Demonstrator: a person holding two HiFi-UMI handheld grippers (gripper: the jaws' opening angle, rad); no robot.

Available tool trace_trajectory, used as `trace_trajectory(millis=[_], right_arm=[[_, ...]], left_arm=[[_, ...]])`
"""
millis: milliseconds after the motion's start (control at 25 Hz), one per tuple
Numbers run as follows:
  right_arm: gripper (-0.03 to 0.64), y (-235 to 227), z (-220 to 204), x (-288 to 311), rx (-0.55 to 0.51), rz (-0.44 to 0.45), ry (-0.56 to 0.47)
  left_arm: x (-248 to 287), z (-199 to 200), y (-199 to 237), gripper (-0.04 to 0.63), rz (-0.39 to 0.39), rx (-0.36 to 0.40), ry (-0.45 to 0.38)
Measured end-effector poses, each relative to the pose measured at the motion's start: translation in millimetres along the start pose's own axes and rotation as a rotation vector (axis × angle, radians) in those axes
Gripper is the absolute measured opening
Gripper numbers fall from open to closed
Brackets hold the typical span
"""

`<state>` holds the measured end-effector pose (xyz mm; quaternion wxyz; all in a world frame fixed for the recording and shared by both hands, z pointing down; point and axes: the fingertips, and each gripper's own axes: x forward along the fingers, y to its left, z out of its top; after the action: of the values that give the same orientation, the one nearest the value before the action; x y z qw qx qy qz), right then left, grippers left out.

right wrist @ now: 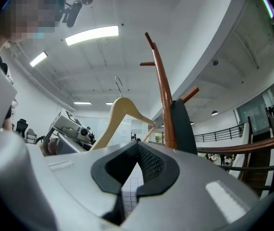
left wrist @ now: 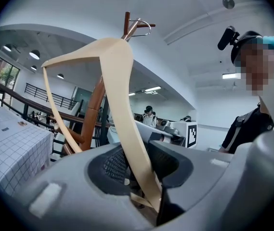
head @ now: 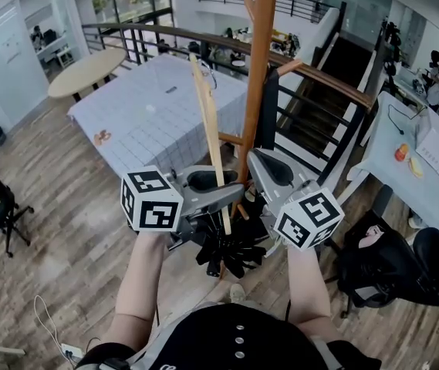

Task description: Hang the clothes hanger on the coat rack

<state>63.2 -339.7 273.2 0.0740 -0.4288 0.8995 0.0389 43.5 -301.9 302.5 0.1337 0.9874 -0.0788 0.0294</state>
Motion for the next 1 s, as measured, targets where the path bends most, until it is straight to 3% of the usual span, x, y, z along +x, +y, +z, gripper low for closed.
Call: trace_trajectory(millis=[480,720,1000], right_arm=[[0.0,1.6,48.0,18.6,-0.07,0.04,-0.081],[0.0,6.4,70.1,37.8,-0.134,0.093,-0.093],[0.0,3.4,91.5,44.6,-0.216,0.094,-0.118]], left_arm=[[2.8,41.2,10.4,0.123,0.017,0.098,0.005],[6.0,61.1,16.2,0.123,-0.006,0.124,0.028],[9.2,86.1,21.9,0.124,0.003,0.181,0.019]])
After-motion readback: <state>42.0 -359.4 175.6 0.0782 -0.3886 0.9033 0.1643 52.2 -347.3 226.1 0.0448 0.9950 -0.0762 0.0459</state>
